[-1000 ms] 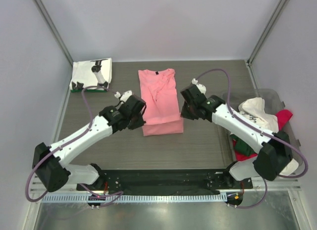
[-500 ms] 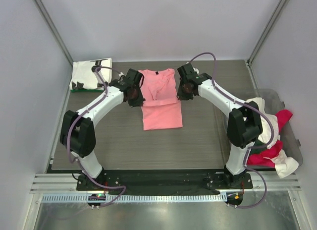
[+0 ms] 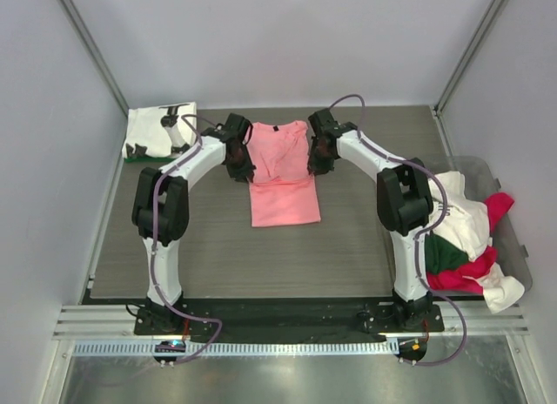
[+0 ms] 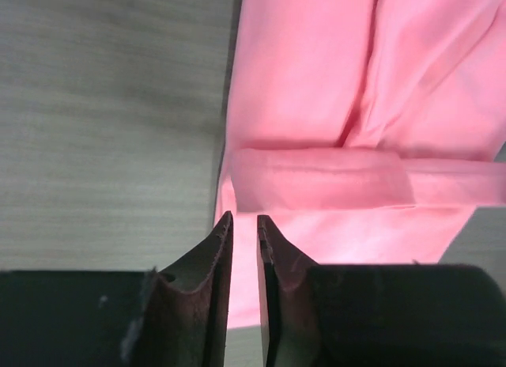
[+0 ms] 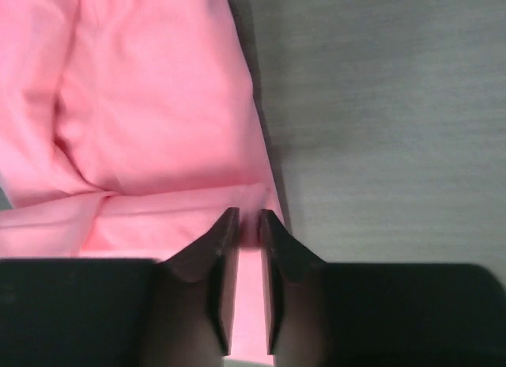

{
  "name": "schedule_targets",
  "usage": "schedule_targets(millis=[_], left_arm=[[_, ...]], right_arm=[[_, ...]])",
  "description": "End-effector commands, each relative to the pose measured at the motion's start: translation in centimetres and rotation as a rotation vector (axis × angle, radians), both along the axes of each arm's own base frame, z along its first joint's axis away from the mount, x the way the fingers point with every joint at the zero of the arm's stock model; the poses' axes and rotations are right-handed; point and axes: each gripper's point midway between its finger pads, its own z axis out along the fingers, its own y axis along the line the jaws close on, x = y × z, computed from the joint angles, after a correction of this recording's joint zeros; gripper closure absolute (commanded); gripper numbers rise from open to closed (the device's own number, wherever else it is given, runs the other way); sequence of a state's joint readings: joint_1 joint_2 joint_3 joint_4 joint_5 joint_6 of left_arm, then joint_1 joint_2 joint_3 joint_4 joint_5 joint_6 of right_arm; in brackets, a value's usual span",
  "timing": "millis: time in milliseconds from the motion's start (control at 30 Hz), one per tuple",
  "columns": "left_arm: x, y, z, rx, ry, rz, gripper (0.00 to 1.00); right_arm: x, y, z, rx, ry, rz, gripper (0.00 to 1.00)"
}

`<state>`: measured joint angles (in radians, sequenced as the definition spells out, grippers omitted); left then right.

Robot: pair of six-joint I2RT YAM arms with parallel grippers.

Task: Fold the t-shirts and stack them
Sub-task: Fold the tshirt

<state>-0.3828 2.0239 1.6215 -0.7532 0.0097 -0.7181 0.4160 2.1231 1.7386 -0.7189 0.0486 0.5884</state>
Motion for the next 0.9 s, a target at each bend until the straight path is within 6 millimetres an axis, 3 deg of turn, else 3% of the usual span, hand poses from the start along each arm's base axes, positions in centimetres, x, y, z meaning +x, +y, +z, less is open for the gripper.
schedule_targets(millis=[0, 33, 67, 100, 133, 167, 200, 233, 267, 300, 333, 367, 400, 433, 467, 500, 533, 567, 600, 633, 700, 733, 800, 867], left_arm=[[2.9, 0.4, 0.3, -0.050, 0.021, 0.006, 0.80], [4.0, 1.2, 0.4, -0.060, 0.031, 0.031, 0.79], [6.4, 0.8, 3.1, -0.103, -0.025, 0.036, 0.77], [5.8, 1.3, 1.8, -0.102, 0.070, 0.046, 0.76], [6.3, 2.0, 2.7, -0.096, 0.068, 0.059, 0.75], [7.9, 2.0, 5.7, -0.100, -0.004, 0.056, 0.74], [7.4, 2.3, 6.4, -0.079, 0.002, 0.052, 0.73], [7.2, 2.6, 8.8, -0.080, -0.050, 0.051, 0.72], [5.9, 3.1, 8.0, -0.070, -0.020, 0.058, 0.70], [5.8, 3.1, 8.1, -0.081, -0.051, 0.061, 0.68], [4.8, 3.0, 11.2, -0.119, -0.116, 0.067, 0.66], [4.0, 3.0, 11.0, -0.134, -0.118, 0.071, 0.64], [2.1, 3.2, 8.5, -0.132, -0.076, 0.076, 0.64], [1.1, 3.1, 8.3, -0.142, -0.078, 0.074, 0.64], [-0.3, 3.1, 9.4, -0.159, -0.103, 0.077, 0.63], [-2.0, 3.3, 7.1, -0.150, -0.062, 0.077, 0.62], [-3.3, 3.0, 6.5, -0.151, -0.051, 0.066, 0.54], [-3.8, 2.7, 7.7, -0.176, -0.103, 0.063, 0.50], [-4.6, 2.5, 7.4, -0.181, -0.107, 0.054, 0.47], [-6.7, 2.4, 5.3, -0.171, -0.064, 0.043, 0.44], [-7.7, 1.9, 5.7, -0.205, -0.103, 0.041, 0.43], [-9.0, 2.0, 4.3, -0.204, -0.072, 0.044, 0.43], [-9.7, 1.8, 4.1, -0.239, -0.084, 0.056, 0.43], [-10.7, 1.7, 2.7, -0.247, -0.064, 0.059, 0.44]], right_arm=[[4.4, 0.0, 1.0, 0.040, -0.060, 0.004, 0.64], [6.3, 0.6, 4.1, 0.089, -0.099, 0.011, 0.48], [7.5, 0.2, 5.1, 0.097, -0.111, 0.001, 0.45], [8.3, 0.1, 5.8, 0.105, -0.119, 0.005, 0.44], [9.2, 0.5, 8.3, 0.121, -0.148, 0.012, 0.44], [9.3, 0.4, 9.6, 0.123, -0.166, 0.015, 0.44], [9.0, 0.5, 10.6, 0.126, -0.176, 0.022, 0.44], [7.7, 0.4, 12.2, 0.133, -0.185, 0.029, 0.45], [6.9, 0.3, 12.5, 0.133, -0.187, 0.035, 0.44], [5.8, 0.5, 12.4, 0.131, -0.181, 0.043, 0.44], [3.8, 0.0, 12.5, 0.135, -0.182, 0.046, 0.44], [2.6, -0.1, 11.9, 0.143, -0.168, 0.048, 0.44], [1.9, -0.2, 12.1, 0.164, -0.187, 0.038, 0.44], [-0.8, -1.1, 8.5, 0.140, -0.099, 0.030, 0.44], [-2.2, -1.4, 9.9, 0.161, -0.128, 0.028, 0.44], [-2.9, -1.3, 9.6, 0.190, -0.134, 0.028, 0.44], [-5.4, -1.9, 6.4, 0.181, -0.056, 0.026, 0.44], [-6.5, -2.0, 7.1, 0.201, -0.073, 0.027, 0.44], [-7.2, -1.6, 6.6, 0.238, -0.067, 0.044, 0.45], [-9.1, -1.9, 4.5, 0.244, -0.012, 0.037, 0.46], [-10.1, -1.5, 4.3, 0.290, -0.020, 0.053, 0.47], [-11.6, -1.3, 3.0, 0.316, 0.027, 0.061, 0.47], [-12.4, -1.3, 2.3, 0.327, 0.036, 0.062, 0.48], [-13.3, -1.5, 1.2, 0.323, 0.055, 0.055, 0.48]])
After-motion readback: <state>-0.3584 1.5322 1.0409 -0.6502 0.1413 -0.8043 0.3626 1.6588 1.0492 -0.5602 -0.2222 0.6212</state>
